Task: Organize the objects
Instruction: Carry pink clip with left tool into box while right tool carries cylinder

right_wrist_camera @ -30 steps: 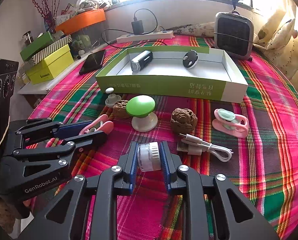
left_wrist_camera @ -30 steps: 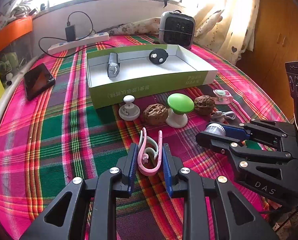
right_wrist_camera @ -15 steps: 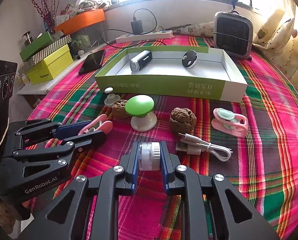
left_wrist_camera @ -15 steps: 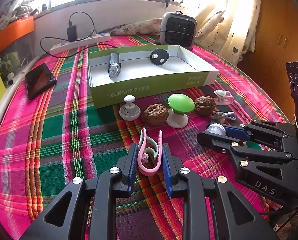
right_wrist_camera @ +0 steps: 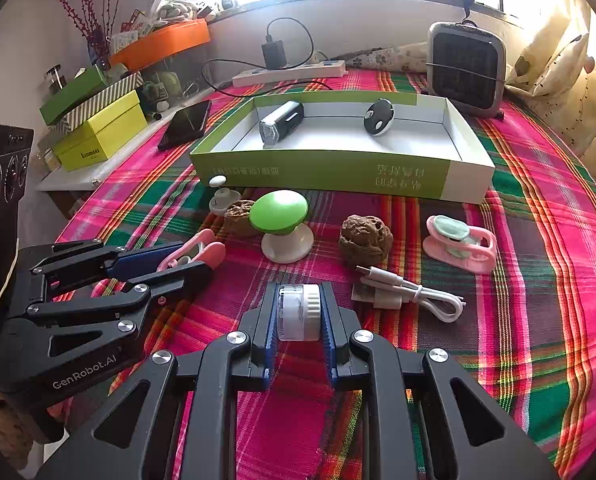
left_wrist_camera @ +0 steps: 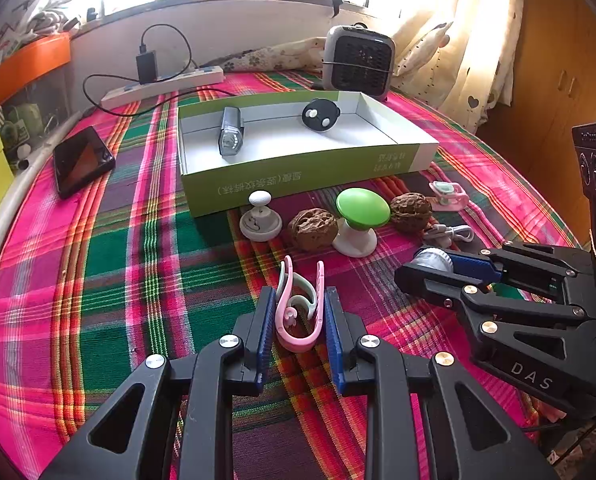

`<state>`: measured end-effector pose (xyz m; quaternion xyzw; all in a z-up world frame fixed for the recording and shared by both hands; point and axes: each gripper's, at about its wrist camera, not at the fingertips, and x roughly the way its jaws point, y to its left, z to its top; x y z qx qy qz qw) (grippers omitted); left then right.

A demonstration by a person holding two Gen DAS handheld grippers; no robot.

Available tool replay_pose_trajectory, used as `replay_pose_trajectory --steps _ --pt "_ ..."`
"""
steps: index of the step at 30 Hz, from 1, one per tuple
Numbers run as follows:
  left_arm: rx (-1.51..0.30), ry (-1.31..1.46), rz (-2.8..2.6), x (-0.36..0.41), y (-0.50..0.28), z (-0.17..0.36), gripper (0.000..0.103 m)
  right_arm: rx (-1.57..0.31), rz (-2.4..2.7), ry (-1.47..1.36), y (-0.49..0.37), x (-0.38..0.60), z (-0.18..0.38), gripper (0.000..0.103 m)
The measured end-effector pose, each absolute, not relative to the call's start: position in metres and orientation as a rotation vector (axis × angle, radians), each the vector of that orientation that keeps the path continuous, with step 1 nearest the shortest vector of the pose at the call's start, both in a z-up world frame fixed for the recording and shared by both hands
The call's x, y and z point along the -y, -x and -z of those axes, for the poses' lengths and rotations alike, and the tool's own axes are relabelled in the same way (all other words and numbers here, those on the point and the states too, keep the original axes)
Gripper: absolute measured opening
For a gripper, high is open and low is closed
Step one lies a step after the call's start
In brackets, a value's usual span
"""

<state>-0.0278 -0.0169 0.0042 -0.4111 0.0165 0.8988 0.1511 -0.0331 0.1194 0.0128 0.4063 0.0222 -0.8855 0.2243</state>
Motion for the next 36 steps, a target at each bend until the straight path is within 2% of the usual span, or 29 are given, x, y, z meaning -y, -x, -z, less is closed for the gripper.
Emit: replay_pose_trajectory --steps 36 --pt "-0.085 1.127 -2.631 0.014 0.028 -0.022 0.021 -0.046 2.435 -1.083 0.037 -0.126 -0.024 0.019"
